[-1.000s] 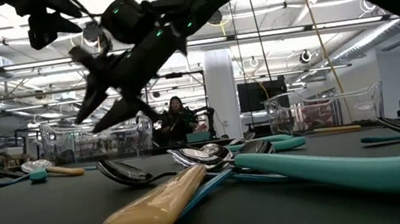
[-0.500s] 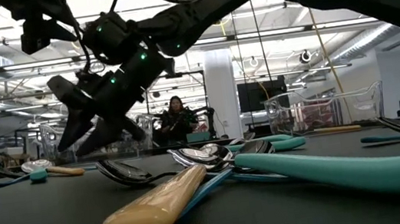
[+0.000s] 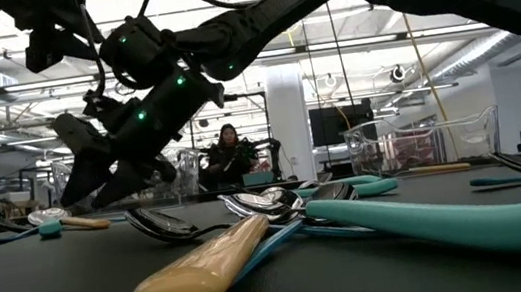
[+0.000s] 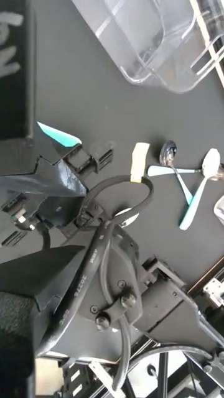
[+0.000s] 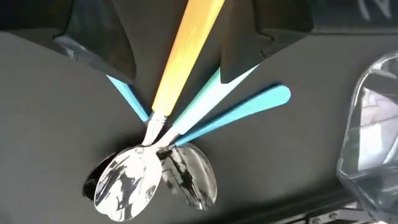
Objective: Sort silverware by color (type)
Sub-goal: Put the yellow spoon into the top right transparent bin
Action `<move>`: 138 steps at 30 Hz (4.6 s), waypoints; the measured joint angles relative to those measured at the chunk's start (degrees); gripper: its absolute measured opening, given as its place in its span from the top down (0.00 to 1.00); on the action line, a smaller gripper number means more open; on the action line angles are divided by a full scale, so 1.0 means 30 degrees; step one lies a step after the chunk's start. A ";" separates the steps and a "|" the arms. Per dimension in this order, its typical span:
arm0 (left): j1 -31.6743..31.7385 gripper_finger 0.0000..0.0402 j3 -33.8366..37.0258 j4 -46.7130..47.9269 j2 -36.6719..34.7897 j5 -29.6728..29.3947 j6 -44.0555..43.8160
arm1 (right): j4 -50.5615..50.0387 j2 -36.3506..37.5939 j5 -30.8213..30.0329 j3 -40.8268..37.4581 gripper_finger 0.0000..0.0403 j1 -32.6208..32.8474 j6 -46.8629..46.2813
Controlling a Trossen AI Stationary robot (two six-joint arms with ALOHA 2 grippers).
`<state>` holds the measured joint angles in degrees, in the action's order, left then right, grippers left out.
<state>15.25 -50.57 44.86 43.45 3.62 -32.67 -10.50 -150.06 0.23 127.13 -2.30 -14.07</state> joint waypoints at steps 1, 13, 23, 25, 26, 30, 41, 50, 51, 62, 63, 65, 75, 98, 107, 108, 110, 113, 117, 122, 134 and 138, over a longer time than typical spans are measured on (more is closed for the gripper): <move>-0.0003 0.65 0.0000 -0.0005 0.0013 -0.0073 0.0000 | 0.0046 -0.0143 -0.0007 0.0013 0.43 0.0006 -0.0044; 0.0022 0.65 0.0000 0.0726 0.0020 -0.0544 -0.0007 | -0.2356 -0.0705 -0.0881 0.0086 0.65 0.0169 -0.0705; 0.0007 0.65 0.0000 0.0738 0.0013 -0.0723 0.0007 | -0.4375 0.0987 -0.0398 -0.0123 0.86 0.0181 -0.2171; 0.0007 0.65 -0.0002 0.0707 0.0013 -0.0731 0.0007 | -0.4940 0.1769 -0.0308 -0.0161 0.86 0.0089 -0.2385; 0.0007 0.65 0.0000 0.0679 -0.0013 -0.0731 0.0034 | -0.5099 0.2258 -0.0333 -0.0154 0.86 0.0039 -0.2470; -0.0008 0.65 -0.0022 0.0598 -0.0253 -0.0747 0.0443 | -0.6747 0.4222 -0.0453 -0.0067 0.86 -0.0389 -0.2535; -0.0037 0.65 -0.0018 0.0313 -0.0563 -0.2714 -0.0970 | -1.4886 0.7378 -0.2418 -0.0044 0.86 -0.2059 -0.1083; -0.0095 0.65 -0.0015 -0.0189 -0.0428 -0.3945 -0.2019 | -2.2619 0.9805 -0.6142 -0.0054 0.85 -0.3002 0.2210; -0.0095 0.65 -0.0015 -0.0244 -0.0387 -0.4176 -0.2118 | -2.2870 1.0174 -0.6140 -0.0067 0.85 -0.3123 0.2435; -0.0102 0.65 -0.0007 -0.0373 -0.0151 -0.4786 -0.3020 | -2.4114 1.6289 -0.6131 -0.4326 0.85 -0.5605 0.4006; -0.0102 0.65 -0.0007 -0.0370 -0.0148 -0.4831 -0.3016 | -2.4027 1.7046 -0.6102 -0.5348 0.85 -0.5859 0.4081; -0.0102 0.65 -0.0007 -0.0384 -0.0109 -0.4968 -0.3009 | -2.3600 1.8594 -0.6065 -0.7609 0.85 -0.6314 0.4168; -0.0102 0.65 -0.0007 -0.0377 0.0880 -0.5626 -0.2834 | -2.2063 2.5066 -0.6681 -1.7044 0.85 -0.8259 0.4710; -0.0150 0.65 -0.0007 -0.2737 0.3577 -0.4803 -0.2965 | -1.7738 2.5544 -0.7575 -2.0088 0.49 -1.2540 0.5377; -0.0211 0.65 0.0211 -0.2737 0.4082 -0.5217 0.0667 | -1.4893 2.5764 0.0479 -2.0088 0.50 -0.9708 -0.3436; -0.0219 0.65 0.0211 -0.2762 0.4244 -0.5141 0.0792 | -1.4712 2.5756 0.0440 -2.0087 0.51 -0.9111 -0.3797; -0.0244 0.65 0.0211 -0.2810 0.4557 -0.4421 0.0666 | -1.4741 2.5756 0.0346 -2.0087 0.52 -0.7903 -0.4627; -0.0522 0.65 0.0211 -0.2803 0.5251 -0.3987 -0.0595 | -1.5171 2.5756 -0.0312 -2.0080 0.54 -0.5958 -0.6252; -0.1145 0.65 0.0211 -0.2810 0.6307 -0.3995 -0.2838 | -1.6108 2.5756 -0.1154 -2.0088 0.56 -0.3332 -0.9187; -0.2671 0.65 0.0219 -0.3092 0.7693 -0.3990 -0.5033 | -1.6308 2.5756 -0.2022 -2.0131 0.58 0.0018 -1.3187; -0.4218 0.65 0.0219 -0.6225 0.8454 -0.2217 -0.0459 | -1.8439 2.3967 -0.2613 -2.0146 0.59 0.8075 -2.8069; -0.4218 0.65 0.0219 -0.5151 0.8355 -0.2246 -0.0091 | -1.8638 2.2155 -0.0619 -2.0160 0.59 0.9802 -3.0587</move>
<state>2.59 -49.91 29.40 68.51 -3.11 -32.94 -66.41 -83.60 -1.63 66.65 27.10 -105.83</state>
